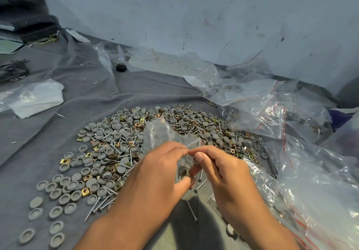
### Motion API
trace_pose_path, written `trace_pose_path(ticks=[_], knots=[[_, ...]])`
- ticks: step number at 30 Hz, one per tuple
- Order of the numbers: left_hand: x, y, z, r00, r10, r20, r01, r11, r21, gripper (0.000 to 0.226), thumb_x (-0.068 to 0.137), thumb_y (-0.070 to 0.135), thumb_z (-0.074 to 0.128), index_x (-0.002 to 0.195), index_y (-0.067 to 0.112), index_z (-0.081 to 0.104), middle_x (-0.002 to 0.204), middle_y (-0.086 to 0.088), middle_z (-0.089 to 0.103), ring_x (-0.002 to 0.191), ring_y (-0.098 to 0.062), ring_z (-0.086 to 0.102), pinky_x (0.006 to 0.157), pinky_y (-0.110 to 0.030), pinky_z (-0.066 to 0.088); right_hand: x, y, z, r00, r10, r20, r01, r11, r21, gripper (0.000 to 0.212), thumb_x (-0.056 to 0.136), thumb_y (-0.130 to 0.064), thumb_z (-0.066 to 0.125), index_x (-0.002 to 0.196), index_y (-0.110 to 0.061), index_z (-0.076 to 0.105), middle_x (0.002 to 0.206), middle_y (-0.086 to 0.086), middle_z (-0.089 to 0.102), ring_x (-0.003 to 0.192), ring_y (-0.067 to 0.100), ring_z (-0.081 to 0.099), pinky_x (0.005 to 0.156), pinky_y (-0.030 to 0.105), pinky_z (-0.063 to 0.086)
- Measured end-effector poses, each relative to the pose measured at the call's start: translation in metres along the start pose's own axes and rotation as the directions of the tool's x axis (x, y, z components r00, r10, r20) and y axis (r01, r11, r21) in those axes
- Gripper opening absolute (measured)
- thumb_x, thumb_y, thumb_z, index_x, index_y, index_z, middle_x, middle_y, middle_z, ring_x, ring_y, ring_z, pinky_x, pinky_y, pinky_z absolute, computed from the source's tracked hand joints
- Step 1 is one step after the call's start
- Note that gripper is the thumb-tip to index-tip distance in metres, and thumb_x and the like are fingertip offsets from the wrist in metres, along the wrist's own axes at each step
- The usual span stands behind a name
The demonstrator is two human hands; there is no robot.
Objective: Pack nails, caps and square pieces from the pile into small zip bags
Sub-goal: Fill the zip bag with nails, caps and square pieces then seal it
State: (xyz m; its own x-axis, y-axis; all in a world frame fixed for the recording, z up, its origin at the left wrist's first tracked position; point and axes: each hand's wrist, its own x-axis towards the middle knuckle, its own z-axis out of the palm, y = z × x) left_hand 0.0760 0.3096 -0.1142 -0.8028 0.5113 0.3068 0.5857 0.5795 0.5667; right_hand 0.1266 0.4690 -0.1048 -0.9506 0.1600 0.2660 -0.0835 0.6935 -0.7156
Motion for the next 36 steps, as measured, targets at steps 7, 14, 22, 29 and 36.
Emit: trace_pose_path(ticks=[7,14,22,29,36], knots=[[0.002,-0.001,0.0,0.999,-0.024,-0.031,0.022,0.999,-0.044,0.056,0.073,0.029,0.084,0.127,0.028,0.066,0.12,0.024,0.061,0.083,0.019,0.047,0.089,-0.003,0.035,0.0,-0.001,0.007,1.0,0.019,-0.018,-0.019,0.999,-0.027,0.012,0.097,-0.026,0.064,0.094,-0.037,0.058,0.083,-0.016,0.072,0.078,0.004,0.066,0.063,0.018,0.047],[0.001,-0.001,-0.001,0.999,-0.025,-0.041,0.023,0.998,-0.052,0.061,0.073,0.031,0.086,0.13,0.028,0.064,0.121,0.024,0.061,0.085,0.022,0.047,0.089,0.008,0.026,0.004,-0.004,0.0,0.99,-0.075,-0.116,0.081,0.996,0.049,0.008,0.089,-0.039,0.066,0.092,-0.033,0.07,0.089,-0.017,0.066,0.088,0.005,0.063,0.071,0.013,0.043],[0.001,-0.003,-0.001,0.999,-0.017,-0.032,0.015,0.997,-0.08,0.056,0.072,0.028,0.086,0.125,0.026,0.068,0.118,0.023,0.062,0.084,0.022,0.046,0.092,0.003,0.029,0.002,-0.004,0.004,0.996,-0.023,-0.087,0.033,0.993,0.116,0.007,0.096,-0.023,0.064,0.101,-0.026,0.067,0.09,-0.017,0.072,0.078,-0.006,0.064,0.067,0.009,0.045],[0.001,-0.006,0.0,0.999,-0.021,-0.044,0.018,0.998,-0.052,0.058,0.073,0.033,0.087,0.127,0.026,0.067,0.12,0.024,0.061,0.083,0.023,0.044,0.093,0.0,0.03,0.01,-0.005,-0.024,0.902,0.262,0.344,-0.387,0.136,0.912,0.041,0.09,0.024,0.032,0.115,0.005,0.058,0.112,0.023,0.073,0.095,0.024,0.075,0.075,0.028,0.062],[0.002,-0.004,0.0,0.999,-0.026,-0.041,0.024,0.999,-0.04,0.058,0.071,0.028,0.087,0.126,0.027,0.067,0.12,0.023,0.062,0.093,0.014,0.053,0.096,-0.004,0.036,0.009,-0.006,-0.019,0.94,0.228,0.255,-0.334,0.453,0.827,0.041,0.081,-0.006,0.068,0.12,-0.005,0.058,0.111,0.014,0.075,0.101,0.028,0.074,0.073,0.03,0.062]])
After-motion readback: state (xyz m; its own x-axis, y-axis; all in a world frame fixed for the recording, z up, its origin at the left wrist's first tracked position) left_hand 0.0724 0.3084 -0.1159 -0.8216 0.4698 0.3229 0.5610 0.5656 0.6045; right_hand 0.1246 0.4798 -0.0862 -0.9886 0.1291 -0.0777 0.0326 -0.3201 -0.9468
